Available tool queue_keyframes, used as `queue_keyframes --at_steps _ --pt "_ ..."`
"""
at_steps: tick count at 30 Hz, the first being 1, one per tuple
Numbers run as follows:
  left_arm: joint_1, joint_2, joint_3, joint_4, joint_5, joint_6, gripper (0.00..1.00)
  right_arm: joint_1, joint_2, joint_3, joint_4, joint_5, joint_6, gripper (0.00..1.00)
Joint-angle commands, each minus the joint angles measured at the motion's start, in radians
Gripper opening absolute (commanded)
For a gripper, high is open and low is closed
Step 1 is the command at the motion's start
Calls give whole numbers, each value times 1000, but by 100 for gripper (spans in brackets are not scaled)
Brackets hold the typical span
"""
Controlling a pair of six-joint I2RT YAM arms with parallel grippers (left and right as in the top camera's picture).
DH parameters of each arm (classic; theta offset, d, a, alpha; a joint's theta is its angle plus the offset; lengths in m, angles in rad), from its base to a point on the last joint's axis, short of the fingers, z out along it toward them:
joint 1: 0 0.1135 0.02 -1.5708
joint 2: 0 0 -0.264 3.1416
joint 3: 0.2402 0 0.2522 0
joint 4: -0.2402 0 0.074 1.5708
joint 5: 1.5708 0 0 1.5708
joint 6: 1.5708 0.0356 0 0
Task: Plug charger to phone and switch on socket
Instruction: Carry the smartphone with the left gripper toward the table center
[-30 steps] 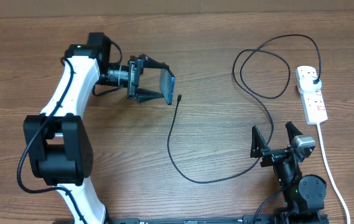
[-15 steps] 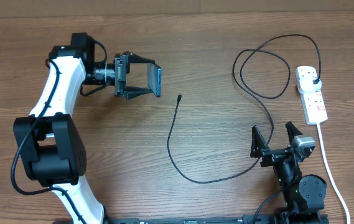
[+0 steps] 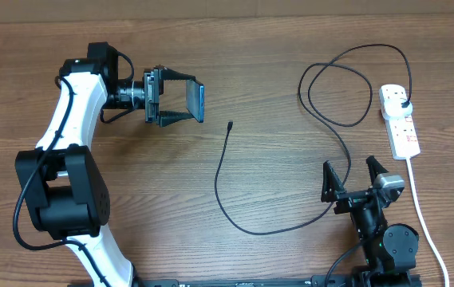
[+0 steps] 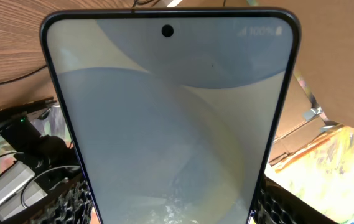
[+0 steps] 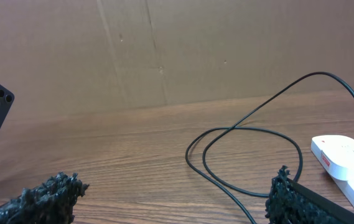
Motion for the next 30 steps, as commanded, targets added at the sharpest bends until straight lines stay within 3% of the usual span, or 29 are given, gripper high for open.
queue_keyframes --at_steps 1,9,17,23,30 --pt "2 2 31 -2 54 -13 64 3 -8 -11 4 -5 -1 100" --pt "-8 2 31 -3 -76 5 63 3 -8 -11 4 -5 -1 100" --pt "-51 2 31 -2 -408 5 59 3 -8 -11 4 -5 -1 100" --pt "-97 2 31 -9 -753 5 56 3 -8 -11 4 -5 -1 100" --pt "-165 2 31 -26 -902 5 57 3 -8 -11 4 -5 -1 100"
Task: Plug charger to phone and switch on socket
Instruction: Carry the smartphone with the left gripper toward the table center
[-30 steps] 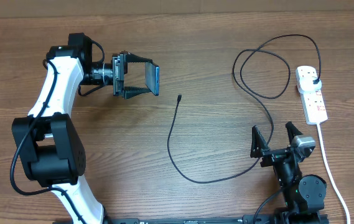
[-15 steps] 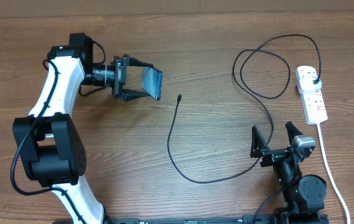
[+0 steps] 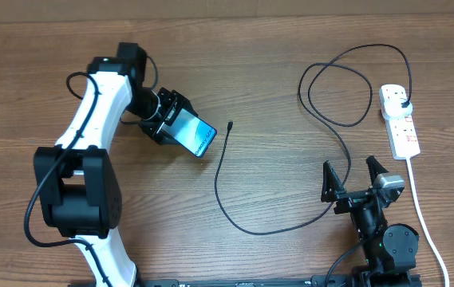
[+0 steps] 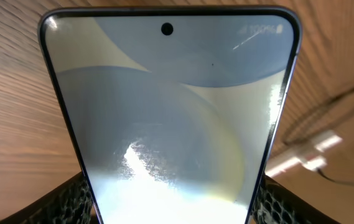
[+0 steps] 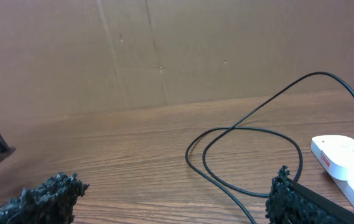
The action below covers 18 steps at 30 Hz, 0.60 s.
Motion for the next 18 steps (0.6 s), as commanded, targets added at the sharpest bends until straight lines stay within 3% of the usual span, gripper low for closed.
queue_keyframes --at_steps 1,18 --pt "-38 2 31 -3 -100 4 57 3 -8 -11 5 -5 -1 100" --pt "-103 2 31 -44 -98 197 59 5 -8 -11 9 -62 23 100"
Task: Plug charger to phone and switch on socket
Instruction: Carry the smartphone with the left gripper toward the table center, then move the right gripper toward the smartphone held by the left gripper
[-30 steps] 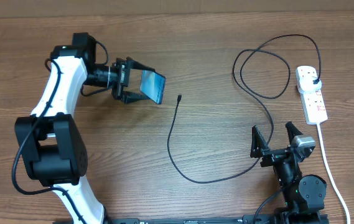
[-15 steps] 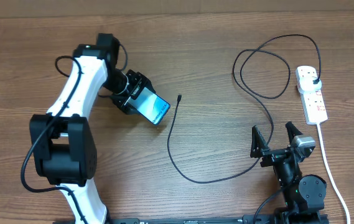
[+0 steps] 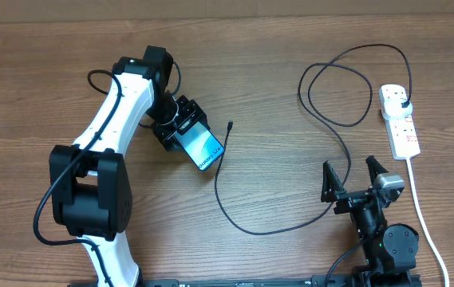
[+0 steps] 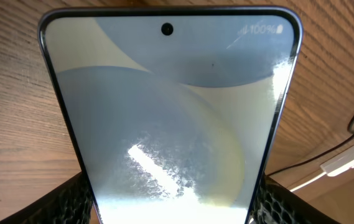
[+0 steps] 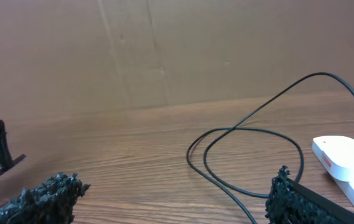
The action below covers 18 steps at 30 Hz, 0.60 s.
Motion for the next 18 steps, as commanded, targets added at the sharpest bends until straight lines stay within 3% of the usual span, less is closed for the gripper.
queue_keyframes --at_steps 1,6,13,18 --pt "-2 2 31 -4 6 82 60 5 -8 -11 10 -69 55 100" --pt "-2 2 31 -4 6 93 59 5 -8 -10 22 -181 237 100" --pt "-2 2 31 -3 6 110 59 5 21 30 17 -329 240 100" --pt "-2 2 31 1 21 109 59 5 169 150 15 -364 276 100"
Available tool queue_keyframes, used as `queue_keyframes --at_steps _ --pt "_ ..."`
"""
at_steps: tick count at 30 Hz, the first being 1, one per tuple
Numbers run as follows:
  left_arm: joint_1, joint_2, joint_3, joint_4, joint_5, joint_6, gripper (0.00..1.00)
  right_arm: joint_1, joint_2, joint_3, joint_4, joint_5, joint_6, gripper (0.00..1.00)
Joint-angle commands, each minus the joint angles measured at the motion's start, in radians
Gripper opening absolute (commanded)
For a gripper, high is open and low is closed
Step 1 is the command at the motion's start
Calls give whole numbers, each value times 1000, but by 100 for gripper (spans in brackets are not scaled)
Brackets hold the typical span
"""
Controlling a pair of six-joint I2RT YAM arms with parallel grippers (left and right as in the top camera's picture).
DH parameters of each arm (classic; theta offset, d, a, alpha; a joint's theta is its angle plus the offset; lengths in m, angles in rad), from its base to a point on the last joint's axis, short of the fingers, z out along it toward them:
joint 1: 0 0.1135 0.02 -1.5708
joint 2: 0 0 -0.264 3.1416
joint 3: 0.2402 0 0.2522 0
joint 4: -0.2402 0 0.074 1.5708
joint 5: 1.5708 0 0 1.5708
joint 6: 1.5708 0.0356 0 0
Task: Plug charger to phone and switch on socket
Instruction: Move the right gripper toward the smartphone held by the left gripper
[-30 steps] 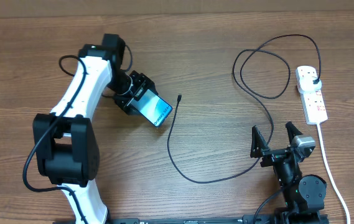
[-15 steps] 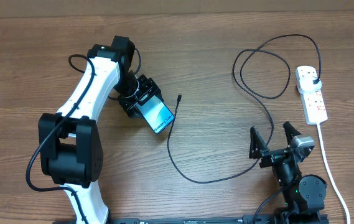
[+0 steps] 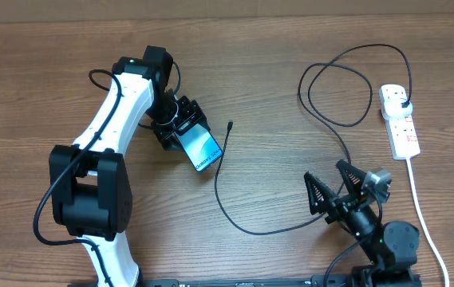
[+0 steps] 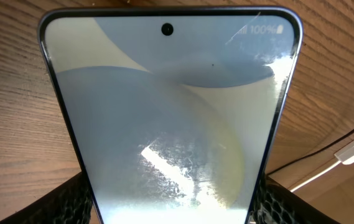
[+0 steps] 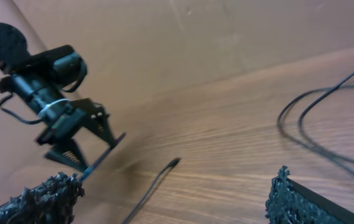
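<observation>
The phone (image 3: pixel 199 147), screen lit, is gripped by my left gripper (image 3: pixel 180 135) and held low over the table, left of the cable tip. In the left wrist view the phone (image 4: pixel 170 118) fills the frame. The black charger cable (image 3: pixel 225 191) lies loose, its plug tip (image 3: pixel 230 125) near the phone; the tip (image 5: pixel 174 163) also shows in the right wrist view. The cable loops right to the white socket strip (image 3: pixel 400 121). My right gripper (image 3: pixel 334 190) is open, empty, at the front right, turned toward the cable.
The strip's white lead (image 3: pixel 422 215) runs down the right edge of the wooden table (image 3: pixel 67 40). Cable loops (image 3: pixel 338 88) lie at the back right. A cardboard wall (image 5: pixel 164 37) backs the table.
My right gripper has swung left, from facing the cable loops to facing the plug tip and the phone. The left gripper with the phone has barely shifted.
My left gripper held the phone upright at the back left. Then it held it tilted nearer the plug tip, then lower beside the cable tip. The right gripper stayed open and still at the front right until now, when it has turned left.
</observation>
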Motion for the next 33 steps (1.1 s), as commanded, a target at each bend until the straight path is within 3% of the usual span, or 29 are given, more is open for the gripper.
queue_keyframes --at_steps 1,7,16,21,24,26,33 --pt "-2 2 31 3 26 18 59 5 113 135 3 -72 30 100" --pt "-2 2 31 24 66 8 59 5 415 433 -177 -102 30 100" --pt "-2 2 31 63 105 -162 59 5 760 886 -573 -146 -19 100" --pt "-2 2 31 95 172 -229 60 5 877 920 -544 -220 -4 100" --pt "-2 2 31 103 209 -265 60 5 946 920 -523 -270 129 100" --pt "-2 2 31 102 216 -292 60 6 993 920 -517 -328 142 100" --pt "-2 2 31 103 245 -340 60 76 1147 920 -488 -340 147 87"
